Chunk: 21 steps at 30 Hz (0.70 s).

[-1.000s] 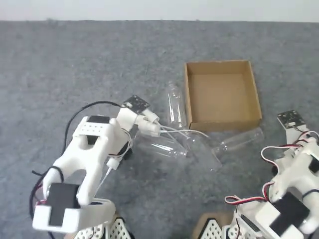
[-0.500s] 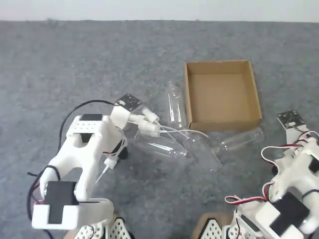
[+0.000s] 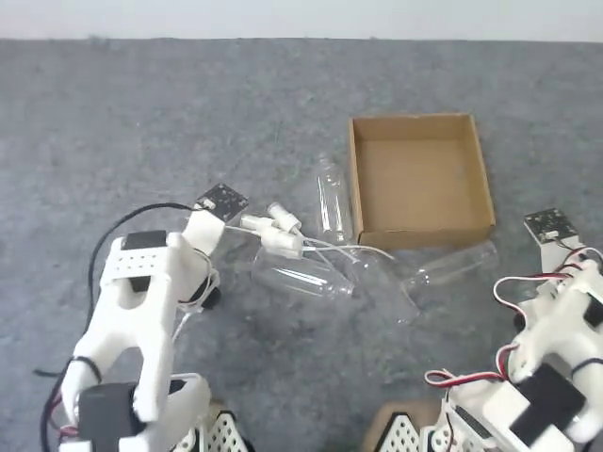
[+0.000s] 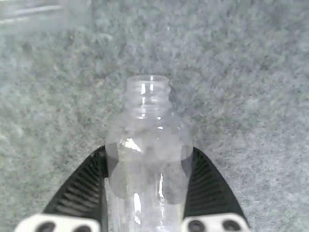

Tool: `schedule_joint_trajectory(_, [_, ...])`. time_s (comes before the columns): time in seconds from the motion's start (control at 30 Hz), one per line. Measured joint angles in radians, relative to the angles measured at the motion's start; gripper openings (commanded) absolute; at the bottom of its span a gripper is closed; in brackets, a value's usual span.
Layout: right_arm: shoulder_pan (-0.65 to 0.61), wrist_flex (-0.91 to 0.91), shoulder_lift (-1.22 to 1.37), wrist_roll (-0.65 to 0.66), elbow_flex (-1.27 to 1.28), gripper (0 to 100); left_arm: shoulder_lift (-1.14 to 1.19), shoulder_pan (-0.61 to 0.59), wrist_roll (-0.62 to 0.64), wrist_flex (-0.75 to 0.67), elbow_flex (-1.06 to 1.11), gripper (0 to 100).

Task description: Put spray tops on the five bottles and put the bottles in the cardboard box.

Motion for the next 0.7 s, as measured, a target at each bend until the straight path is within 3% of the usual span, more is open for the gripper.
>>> schedule_joint_trajectory(0.4, [0.0,0.0,0.0,0.0,0.0,0.9,0.155,0.009,-0.002,-0.089,-0.034,2])
schedule_joint_trajectory(0.7, [0.0,0.0,0.0,0.0,0.0,1.1,0.18,-0.003,0.015,-0.017,-0.123,1])
